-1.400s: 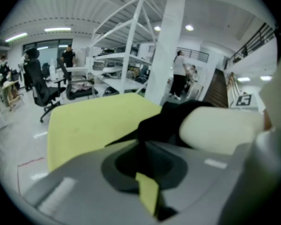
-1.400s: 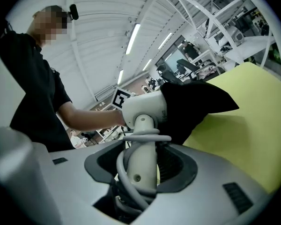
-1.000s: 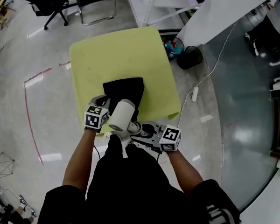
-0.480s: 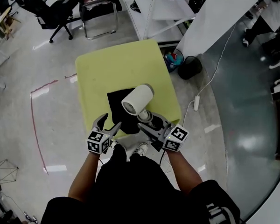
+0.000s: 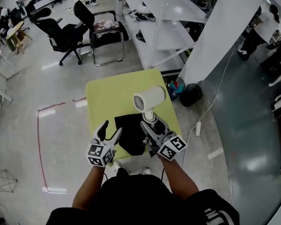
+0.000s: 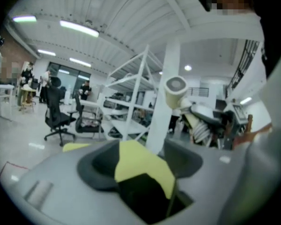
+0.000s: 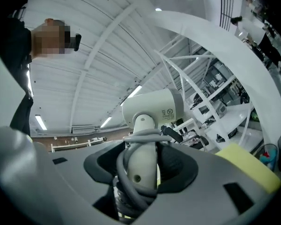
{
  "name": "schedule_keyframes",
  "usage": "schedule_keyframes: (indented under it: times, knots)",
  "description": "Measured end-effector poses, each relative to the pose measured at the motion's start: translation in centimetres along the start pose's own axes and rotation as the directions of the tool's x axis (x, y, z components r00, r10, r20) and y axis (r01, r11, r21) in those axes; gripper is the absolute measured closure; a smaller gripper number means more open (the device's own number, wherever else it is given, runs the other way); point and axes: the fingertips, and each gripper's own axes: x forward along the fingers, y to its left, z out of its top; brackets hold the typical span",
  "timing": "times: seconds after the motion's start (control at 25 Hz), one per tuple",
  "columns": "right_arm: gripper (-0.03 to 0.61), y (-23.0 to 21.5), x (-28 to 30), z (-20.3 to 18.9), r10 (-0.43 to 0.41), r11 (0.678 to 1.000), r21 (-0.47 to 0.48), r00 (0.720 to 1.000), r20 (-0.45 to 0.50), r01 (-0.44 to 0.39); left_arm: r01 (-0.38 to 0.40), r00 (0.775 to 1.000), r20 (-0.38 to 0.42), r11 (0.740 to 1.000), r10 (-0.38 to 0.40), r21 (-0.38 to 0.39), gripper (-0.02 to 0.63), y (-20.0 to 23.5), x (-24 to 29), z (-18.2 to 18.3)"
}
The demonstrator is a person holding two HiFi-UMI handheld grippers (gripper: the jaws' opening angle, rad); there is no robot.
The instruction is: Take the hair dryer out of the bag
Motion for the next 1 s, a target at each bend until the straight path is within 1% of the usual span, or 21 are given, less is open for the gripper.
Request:
schedule_keyframes:
  times: [0.08, 0.2, 0.28, 0.36, 0.48, 0.6, 0.76, 1.0]
  knots:
    - [0.376, 0.2, 1.0, 1.6, -0.002, 1.000, -0.016, 0.999, 0.040, 0.003, -0.025, 0.997, 0.068, 0.999, 0.023, 0.020, 0.320, 0.6, -0.3, 3.1]
    - [0.376, 0.3, 1.8, 3.9, -0.010, 0.998, -0.055, 0.996, 0.086, 0.015, -0.060, 0.987, 0.151, 0.997, 0.051, 0.055, 0.346, 1.0, -0.8, 7.0]
    - [0.376, 0.2, 2.1, 5.2, -0.021, 0.994, -0.101, 0.995, 0.101, 0.031, -0.085, 0.980, 0.188, 0.993, 0.069, 0.081, 0.357, 1.1, -1.1, 9.0]
    - [0.376, 0.2, 2.4, 6.0, -0.039, 0.985, -0.160, 0.994, 0.105, 0.056, -0.109, 0.974, 0.210, 0.988, 0.085, 0.106, 0.376, 1.3, -1.3, 10.4]
    - [0.376, 0.3, 2.8, 6.8, -0.055, 0.973, -0.220, 0.993, 0.104, 0.077, -0.118, 0.970, 0.229, 0.984, 0.086, 0.130, 0.380, 1.1, -1.2, 11.3]
    - [0.376, 0.3, 2.9, 7.1, -0.052, 0.966, -0.248, 0.993, 0.103, 0.076, -0.104, 0.970, 0.232, 0.987, 0.073, 0.123, 0.382, 0.7, -1.1, 11.1]
    - [0.376, 0.9, 3.1, 7.7, -0.044, 0.961, -0.268, 0.992, 0.115, 0.073, -0.103, 0.967, 0.245, 0.986, 0.069, 0.129, 0.382, 0.4, -1.4, 11.7]
    - [0.376, 1.6, 3.2, 7.7, -0.036, 0.961, -0.270, 0.994, 0.104, 0.063, -0.117, 0.963, 0.256, 0.985, 0.082, 0.126, 0.382, 0.4, -2.1, 12.3]
